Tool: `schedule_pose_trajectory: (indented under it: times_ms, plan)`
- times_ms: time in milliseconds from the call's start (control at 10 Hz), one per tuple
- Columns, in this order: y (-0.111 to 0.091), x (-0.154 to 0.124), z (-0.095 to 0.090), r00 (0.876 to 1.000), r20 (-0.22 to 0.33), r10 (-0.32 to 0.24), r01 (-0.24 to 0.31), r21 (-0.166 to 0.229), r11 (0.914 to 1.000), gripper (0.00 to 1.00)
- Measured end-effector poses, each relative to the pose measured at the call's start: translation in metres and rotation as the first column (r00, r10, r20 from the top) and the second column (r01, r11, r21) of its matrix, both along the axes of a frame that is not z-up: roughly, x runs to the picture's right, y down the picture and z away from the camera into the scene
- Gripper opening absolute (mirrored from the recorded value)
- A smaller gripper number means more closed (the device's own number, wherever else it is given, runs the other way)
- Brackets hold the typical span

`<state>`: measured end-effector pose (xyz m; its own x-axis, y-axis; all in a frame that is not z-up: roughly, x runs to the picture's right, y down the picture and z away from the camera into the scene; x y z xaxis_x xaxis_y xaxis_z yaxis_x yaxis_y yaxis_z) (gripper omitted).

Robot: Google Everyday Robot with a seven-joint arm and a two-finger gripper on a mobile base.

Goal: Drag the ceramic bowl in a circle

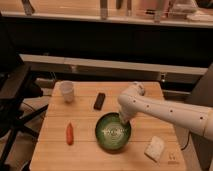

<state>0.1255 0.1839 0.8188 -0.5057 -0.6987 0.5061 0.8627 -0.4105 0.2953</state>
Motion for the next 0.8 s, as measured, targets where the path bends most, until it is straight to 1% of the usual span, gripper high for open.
schedule_pose_trajectory:
  times_ms: [100,200,500,700,800]
  plan:
    - [-0.001,-0.001,0.001,1.0,0.002,-0.002,0.002,0.001,1.0,0.02]
    - [-0.002,-0.003,0.001,1.0,0.003,-0.004,0.004,0.001,1.0,0.06]
    - [-0.008,-0.007,0.005,1.0,0.008,-0.011,0.011,0.005,0.9999,0.08]
    - [-0.009,-0.014,0.005,1.0,0.016,-0.023,0.023,0.005,0.9997,0.14]
    - [-0.009,-0.017,0.006,0.999,0.02,-0.027,0.026,0.006,0.9996,0.12]
